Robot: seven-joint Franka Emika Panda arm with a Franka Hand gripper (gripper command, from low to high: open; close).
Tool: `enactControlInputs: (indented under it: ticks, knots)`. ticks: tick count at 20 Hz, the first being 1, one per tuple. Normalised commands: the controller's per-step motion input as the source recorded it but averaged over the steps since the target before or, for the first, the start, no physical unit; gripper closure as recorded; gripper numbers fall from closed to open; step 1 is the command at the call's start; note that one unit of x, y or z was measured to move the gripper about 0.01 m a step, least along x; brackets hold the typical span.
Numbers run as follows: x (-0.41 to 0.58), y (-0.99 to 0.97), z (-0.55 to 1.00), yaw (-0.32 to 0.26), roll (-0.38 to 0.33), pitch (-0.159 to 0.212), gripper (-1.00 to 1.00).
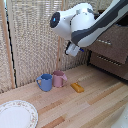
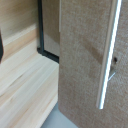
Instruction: Propose to navigate your clamp on the clench of the first drawer. Use gentle force to register to the cabinet. Send posterior your swing mandate till over it lurks, a cup of pink essence. Fortify your grip after aiming concentric with the pink cup’s periphery. Manoeuvre the pink towards the cabinet's top. Drop your compression till the cup is resting inside.
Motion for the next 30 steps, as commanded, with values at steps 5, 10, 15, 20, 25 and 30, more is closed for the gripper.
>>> enactControlInputs:
  ticks: [5,10,15,20,25,30]
  knots:
    - [0.255,0.13,0.0,-0.206,0.321,0.0,-1.0]
    - [0.374,0.11,0.0,-0.181,0.298,0.0,-1.0]
    - [0.492,0.1,0.0,-0.153,0.265,0.0,-1.0]
    - [0.605,0.08,0.0,-0.144,0.261,0.026,-1.0]
    - [0.634,0.1,0.0,-0.149,0.294,0.093,-1.0]
    - [0.479,0.21,0.0,-0.17,0.324,0.156,-1.0]
